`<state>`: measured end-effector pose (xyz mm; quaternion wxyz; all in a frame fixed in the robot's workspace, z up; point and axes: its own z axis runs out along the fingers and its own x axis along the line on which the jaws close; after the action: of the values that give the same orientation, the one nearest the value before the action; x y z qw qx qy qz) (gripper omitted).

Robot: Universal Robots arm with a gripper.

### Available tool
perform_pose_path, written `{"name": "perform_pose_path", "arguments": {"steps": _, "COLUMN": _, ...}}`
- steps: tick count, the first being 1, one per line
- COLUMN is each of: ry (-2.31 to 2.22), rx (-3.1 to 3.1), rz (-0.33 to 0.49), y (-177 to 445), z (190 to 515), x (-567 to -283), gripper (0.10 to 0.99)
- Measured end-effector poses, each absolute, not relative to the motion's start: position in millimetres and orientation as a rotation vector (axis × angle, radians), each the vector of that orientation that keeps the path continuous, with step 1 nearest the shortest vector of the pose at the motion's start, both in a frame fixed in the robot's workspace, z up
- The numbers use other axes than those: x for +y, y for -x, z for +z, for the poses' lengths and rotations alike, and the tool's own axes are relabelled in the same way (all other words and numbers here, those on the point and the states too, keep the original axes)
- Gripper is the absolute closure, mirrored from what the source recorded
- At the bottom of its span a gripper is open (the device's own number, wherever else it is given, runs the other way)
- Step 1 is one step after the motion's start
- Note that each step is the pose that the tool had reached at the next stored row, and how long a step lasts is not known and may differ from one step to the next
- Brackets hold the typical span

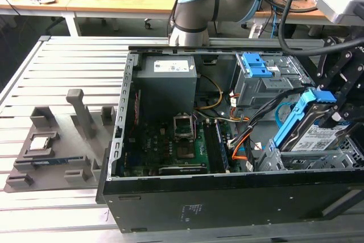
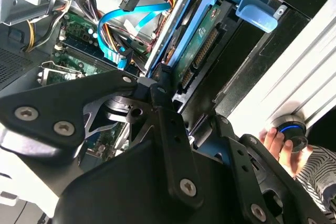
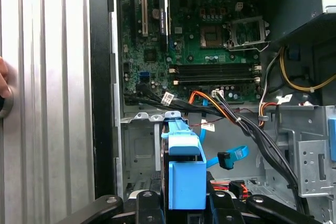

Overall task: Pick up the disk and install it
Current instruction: 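Insert the disk into the insertion slot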

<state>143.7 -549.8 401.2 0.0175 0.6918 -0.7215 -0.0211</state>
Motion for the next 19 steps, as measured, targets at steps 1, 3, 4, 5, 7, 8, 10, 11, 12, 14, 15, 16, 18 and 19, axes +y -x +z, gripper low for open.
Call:
{"name": "perform_pose_path", "arguments": {"steps": 1, "ry": -2.15, "rx": -2.242, "rz": -0.065, "y": -143.7, "z": 399.8, "x": -549.8, "gripper": 0.722}}
{"name": "perform_pose_path", "arguments": {"steps": 3, "ry": -2.149, "rx": -2.242, "rz": -0.065, "y": -143.7, "z": 399.4, "x": -549.8, "gripper": 0.722}}
{"name": "perform_pose_path", "arguments": {"steps": 4, "ry": -2.15, "rx": -2.242, "rz": -0.066, "y": -143.7, "z": 399.3, "x": -549.8, "gripper": 0.722}}
{"name": "perform_pose_path", "arguments": {"steps": 5, "ry": -2.15, "rx": -2.242, "rz": -0.066, "y": -143.7, "z": 399.2, "x": -549.8, "gripper": 0.722}}
{"name": "perform_pose_path", "arguments": {"steps": 7, "ry": -2.149, "rx": -2.242, "rz": -0.066, "y": -143.7, "z": 399.1, "x": -549.8, "gripper": 0.714}}
{"name": "perform_pose_path", "arguments": {"steps": 8, "ry": -2.15, "rx": -2.242, "rz": -0.065, "y": -143.7, "z": 399.1, "x": -549.8, "gripper": 0.714}}
{"name": "perform_pose_path", "arguments": {"steps": 10, "ry": -2.15, "rx": -2.242, "rz": -0.066, "y": -143.7, "z": 399.0, "x": -549.8, "gripper": 0.651}}
{"name": "perform_pose_path", "arguments": {"steps": 11, "ry": -2.15, "rx": -2.242, "rz": -0.066, "y": -143.7, "z": 399.0, "x": -549.8, "gripper": 0.651}}
{"name": "perform_pose_path", "arguments": {"steps": 12, "ry": -2.15, "rx": -2.242, "rz": -0.066, "y": -143.7, "z": 399.0, "x": -549.8, "gripper": 0.651}}
{"name": "perform_pose_path", "arguments": {"steps": 14, "ry": -2.15, "rx": -2.242, "rz": -0.066, "y": -143.7, "z": 399.1, "x": -549.8, "gripper": 0.667}}
{"name": "perform_pose_path", "arguments": {"steps": 15, "ry": -2.15, "rx": -2.242, "rz": -0.066, "y": -143.7, "z": 399.1, "x": -549.8, "gripper": 0.792}}
{"name": "perform_pose_path", "arguments": {"steps": 16, "ry": -2.15, "rx": -2.242, "rz": -0.066, "y": -143.7, "z": 399.1, "x": -549.8, "gripper": 0.851}}
{"name": "perform_pose_path", "arguments": {"steps": 18, "ry": -2.15, "rx": -2.242, "rz": -0.066, "y": -143.7, "z": 399.2, "x": -549.8, "gripper": 0.914}}
{"name": "perform_pose_path", "arguments": {"steps": 19, "ry": -2.15, "rx": -2.242, "rz": -0.066, "y": -143.7, "z": 399.2, "x": -549.8, "gripper": 0.973}}
